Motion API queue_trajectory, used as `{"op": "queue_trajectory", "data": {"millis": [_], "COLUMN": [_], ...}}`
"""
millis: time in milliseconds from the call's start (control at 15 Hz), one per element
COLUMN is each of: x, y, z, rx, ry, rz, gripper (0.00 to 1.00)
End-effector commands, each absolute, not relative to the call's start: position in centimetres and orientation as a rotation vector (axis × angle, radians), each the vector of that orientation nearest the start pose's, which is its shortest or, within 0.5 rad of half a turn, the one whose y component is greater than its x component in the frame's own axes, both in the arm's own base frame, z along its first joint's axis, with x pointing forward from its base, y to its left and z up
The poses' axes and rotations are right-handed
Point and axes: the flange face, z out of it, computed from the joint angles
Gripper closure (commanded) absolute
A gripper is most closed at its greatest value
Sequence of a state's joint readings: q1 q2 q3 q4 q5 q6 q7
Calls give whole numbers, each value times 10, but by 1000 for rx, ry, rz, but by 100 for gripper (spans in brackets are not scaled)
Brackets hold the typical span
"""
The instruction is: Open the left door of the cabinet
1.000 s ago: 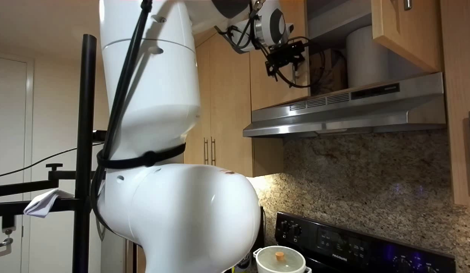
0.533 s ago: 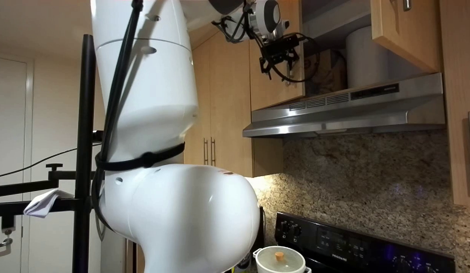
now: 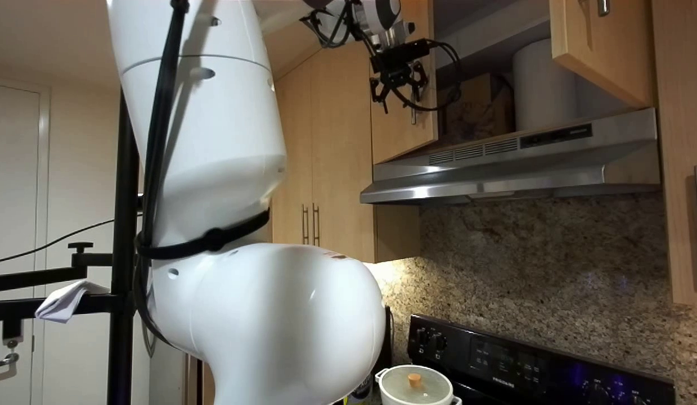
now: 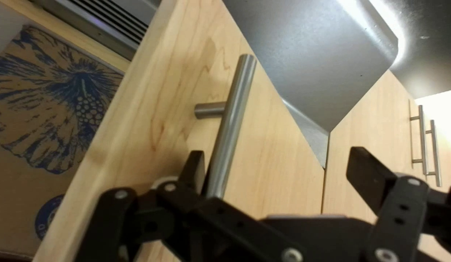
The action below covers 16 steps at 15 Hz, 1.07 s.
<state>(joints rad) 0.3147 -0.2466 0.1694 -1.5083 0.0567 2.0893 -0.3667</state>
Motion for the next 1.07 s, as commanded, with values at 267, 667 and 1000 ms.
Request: {"op": "queue_trajectory", "data": {"millis": [267,667,1000], "x": [360,332,322], "y": [288,298,316], "z": [836,835,827], "rx": [-2517,-2531,-2553], "ry": [-1334,-1383,-1346], "rz": [-1093,-1105,-1151], "gripper": [0,0,0]}}
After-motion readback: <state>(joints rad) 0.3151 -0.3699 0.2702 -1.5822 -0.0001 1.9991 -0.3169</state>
